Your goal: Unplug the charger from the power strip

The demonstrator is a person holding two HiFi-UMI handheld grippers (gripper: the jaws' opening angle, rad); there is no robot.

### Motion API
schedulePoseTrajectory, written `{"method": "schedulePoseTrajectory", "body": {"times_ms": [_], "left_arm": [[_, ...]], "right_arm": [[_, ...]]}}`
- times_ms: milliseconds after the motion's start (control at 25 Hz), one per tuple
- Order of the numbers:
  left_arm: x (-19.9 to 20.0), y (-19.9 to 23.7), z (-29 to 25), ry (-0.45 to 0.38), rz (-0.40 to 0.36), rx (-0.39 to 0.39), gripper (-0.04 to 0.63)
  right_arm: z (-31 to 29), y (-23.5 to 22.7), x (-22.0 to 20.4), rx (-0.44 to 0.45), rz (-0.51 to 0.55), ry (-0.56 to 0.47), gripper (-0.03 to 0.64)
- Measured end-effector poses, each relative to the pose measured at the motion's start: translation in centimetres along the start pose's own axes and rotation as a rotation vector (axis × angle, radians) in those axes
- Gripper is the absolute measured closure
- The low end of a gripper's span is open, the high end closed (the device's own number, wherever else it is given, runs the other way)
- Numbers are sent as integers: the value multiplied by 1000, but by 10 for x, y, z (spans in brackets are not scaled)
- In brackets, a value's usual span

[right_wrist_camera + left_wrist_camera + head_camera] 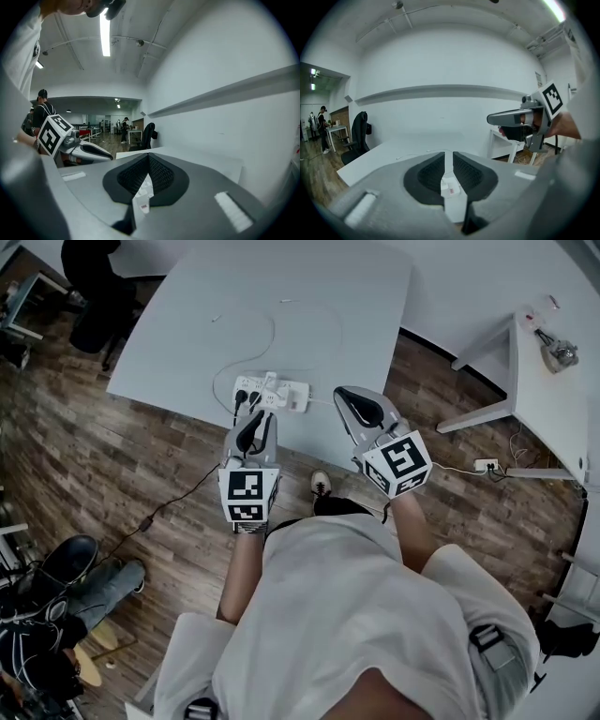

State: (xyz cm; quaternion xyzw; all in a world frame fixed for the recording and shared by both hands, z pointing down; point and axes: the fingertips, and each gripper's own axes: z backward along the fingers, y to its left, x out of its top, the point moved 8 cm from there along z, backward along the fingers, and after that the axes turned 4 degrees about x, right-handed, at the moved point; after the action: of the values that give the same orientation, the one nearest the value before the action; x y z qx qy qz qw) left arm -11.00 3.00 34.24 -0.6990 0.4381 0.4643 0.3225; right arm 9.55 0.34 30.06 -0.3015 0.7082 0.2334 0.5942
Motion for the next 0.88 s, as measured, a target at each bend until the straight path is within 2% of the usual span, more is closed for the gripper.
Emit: {"method": "schedulePoseTrajectory", "body": {"times_ms": [240,480,680,880], "left_arm": [[-16,2,-31,59,16,31,535],[-29,3,-53,59,32,32,526],[-52,8,-72,138,64,22,517],[-76,11,-91,218,100,-6,477]], "right_arm": [[-30,-21,-28,59,13,75,614],[-63,-38,-55,132,20,143,591],[-86,-47,-79,153,7,205,588],[-107,-50,-112,177,-2,291,577]]}}
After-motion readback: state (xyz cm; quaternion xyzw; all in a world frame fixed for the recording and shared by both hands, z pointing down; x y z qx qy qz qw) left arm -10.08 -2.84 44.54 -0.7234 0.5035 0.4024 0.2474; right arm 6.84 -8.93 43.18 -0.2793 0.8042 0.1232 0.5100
